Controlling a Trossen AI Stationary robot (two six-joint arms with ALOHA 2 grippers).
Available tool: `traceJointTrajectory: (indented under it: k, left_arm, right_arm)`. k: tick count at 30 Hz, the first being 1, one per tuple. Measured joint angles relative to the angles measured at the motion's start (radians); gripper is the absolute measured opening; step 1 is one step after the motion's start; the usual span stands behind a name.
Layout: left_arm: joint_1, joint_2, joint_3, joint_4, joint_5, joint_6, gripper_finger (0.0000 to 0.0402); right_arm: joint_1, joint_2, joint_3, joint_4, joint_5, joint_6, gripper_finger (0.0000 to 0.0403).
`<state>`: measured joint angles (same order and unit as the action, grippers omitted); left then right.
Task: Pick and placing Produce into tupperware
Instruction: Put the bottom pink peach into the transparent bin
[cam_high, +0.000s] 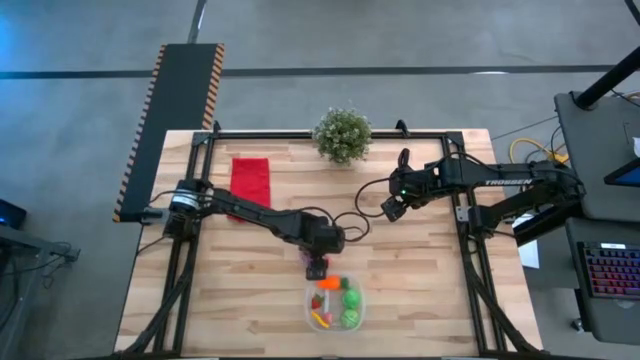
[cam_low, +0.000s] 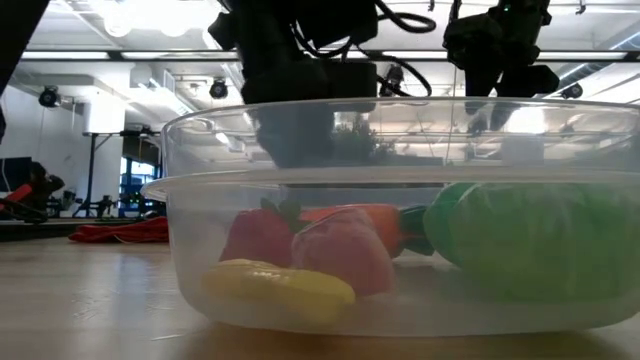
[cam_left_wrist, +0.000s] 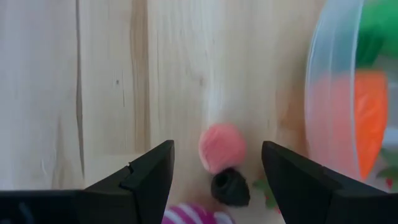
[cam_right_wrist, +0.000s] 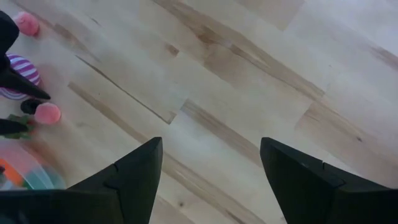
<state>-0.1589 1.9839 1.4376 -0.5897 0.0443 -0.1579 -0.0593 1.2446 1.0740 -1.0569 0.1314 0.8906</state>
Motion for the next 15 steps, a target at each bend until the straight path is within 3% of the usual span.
traceJointTrajectory:
  k: [15]
  left_arm:
    - [-0.02, 0.005, -0.012, 0.041, -0.022, -0.022, 0.0228]
  right_arm:
    - [0.0, 0.0, 0.0, 0.0, 0.0, -0.002, 0.0263]
